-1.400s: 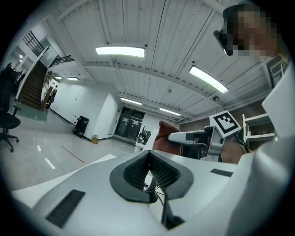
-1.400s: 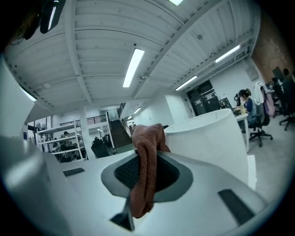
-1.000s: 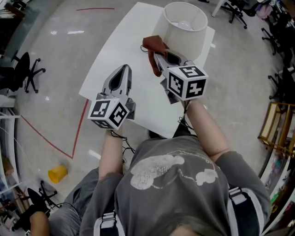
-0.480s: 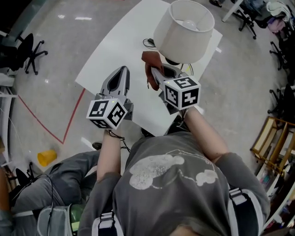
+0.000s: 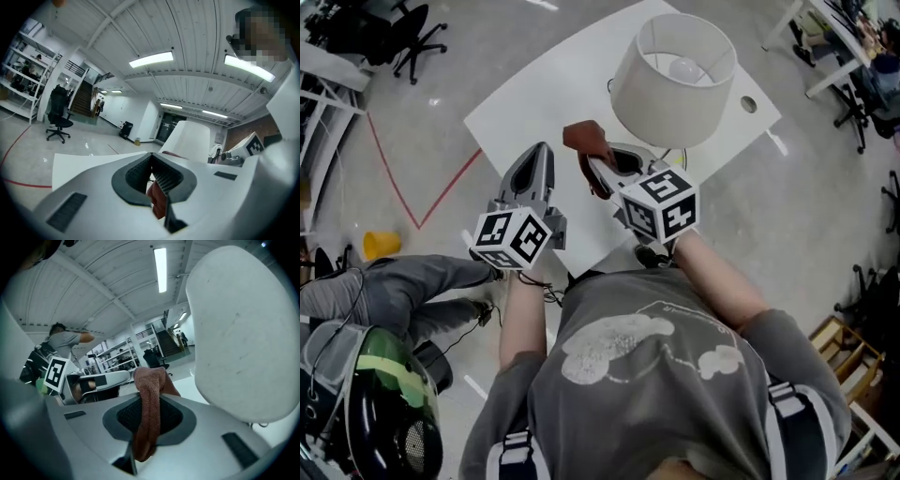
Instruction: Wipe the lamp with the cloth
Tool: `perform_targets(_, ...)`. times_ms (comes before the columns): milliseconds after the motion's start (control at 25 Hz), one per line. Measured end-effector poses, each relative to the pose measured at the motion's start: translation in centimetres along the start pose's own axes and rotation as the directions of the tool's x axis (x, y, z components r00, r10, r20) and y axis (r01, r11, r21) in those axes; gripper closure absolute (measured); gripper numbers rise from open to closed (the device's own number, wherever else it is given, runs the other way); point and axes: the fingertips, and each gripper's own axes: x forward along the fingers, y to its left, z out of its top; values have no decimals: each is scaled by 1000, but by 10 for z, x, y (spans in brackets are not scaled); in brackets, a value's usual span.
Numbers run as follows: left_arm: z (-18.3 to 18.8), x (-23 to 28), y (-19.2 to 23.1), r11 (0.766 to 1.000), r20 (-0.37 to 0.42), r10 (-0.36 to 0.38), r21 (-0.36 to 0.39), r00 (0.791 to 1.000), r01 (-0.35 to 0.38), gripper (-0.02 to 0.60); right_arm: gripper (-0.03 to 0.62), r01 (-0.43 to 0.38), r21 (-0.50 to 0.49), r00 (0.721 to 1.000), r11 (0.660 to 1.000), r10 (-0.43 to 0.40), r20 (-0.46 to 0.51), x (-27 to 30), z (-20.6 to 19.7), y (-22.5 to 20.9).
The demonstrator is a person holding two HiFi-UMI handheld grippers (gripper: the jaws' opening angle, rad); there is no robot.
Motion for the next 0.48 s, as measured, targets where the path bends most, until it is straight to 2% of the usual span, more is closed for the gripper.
perform_targets(120,-8,-8,-9,997,26,74,-17,997,-73,574,536,-103,-60,995,993,102,-15,-14,-5,13)
perform_targets(200,-16,-11,-20,994,33,99,-40,995,-98,574,536,-135,-75,991,988,133,-27,-27,-11,15)
perform_targets(320,-27,-16,-40,995,13,93,-34,996,-93,574,536,-137,-58,990,989,135,-28,-46,-22,13)
perform_targets(480,-30,-24,-57,998,5,61,-17,998,-60,574,536,-100,-28,995,995,100,-4,-68,-32,10)
